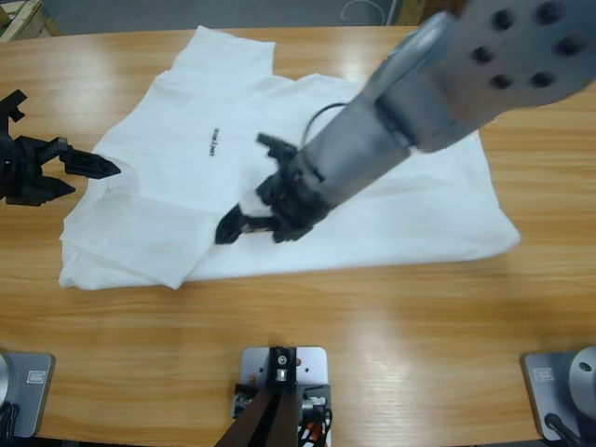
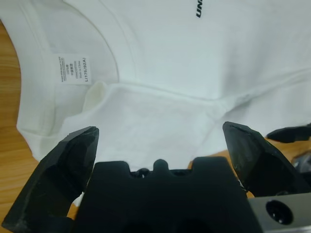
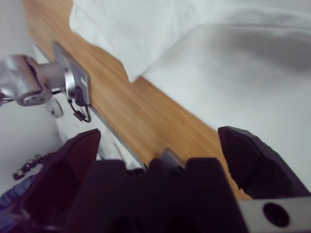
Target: Fold clothes
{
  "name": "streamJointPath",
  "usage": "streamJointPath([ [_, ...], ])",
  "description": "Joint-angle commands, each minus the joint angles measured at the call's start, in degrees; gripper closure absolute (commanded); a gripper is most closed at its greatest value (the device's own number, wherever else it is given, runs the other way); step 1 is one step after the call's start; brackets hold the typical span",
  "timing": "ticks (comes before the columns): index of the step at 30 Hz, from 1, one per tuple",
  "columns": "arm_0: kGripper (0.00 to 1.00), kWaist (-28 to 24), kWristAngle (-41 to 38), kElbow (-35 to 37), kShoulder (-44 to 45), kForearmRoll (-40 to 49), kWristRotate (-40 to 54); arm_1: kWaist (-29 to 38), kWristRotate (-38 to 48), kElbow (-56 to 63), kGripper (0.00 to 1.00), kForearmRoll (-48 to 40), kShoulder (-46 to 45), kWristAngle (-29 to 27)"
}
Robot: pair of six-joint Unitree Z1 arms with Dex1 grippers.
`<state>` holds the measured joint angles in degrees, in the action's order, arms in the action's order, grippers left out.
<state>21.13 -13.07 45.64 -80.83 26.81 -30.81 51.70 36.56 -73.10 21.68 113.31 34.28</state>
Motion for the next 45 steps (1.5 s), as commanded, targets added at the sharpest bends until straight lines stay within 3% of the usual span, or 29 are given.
streamJointPath([
  [1,0.009,-1.1,0.9,0.2,-3.1,0.5,1.6,2.6,-4.8,-14.9,0.000,10.3,10.8,-0.7],
  [19,0.008,-1.2,0.0,0.4,-3.4,0.6,2.8,2.9,-4.8,-24.0,0.000,10.4,21.8,1.0],
  [32,0.009,-1.3,-0.1,0.7,-4.4,0.6,3.6,2.9,-5.2,-27.2,0.000,11.6,24.5,1.5],
  [45,0.009,-1.3,-0.5,0.8,-4.4,0.6,3.8,-0.1,-7.5,-27.5,0.000,16.7,21.6,-4.5],
])
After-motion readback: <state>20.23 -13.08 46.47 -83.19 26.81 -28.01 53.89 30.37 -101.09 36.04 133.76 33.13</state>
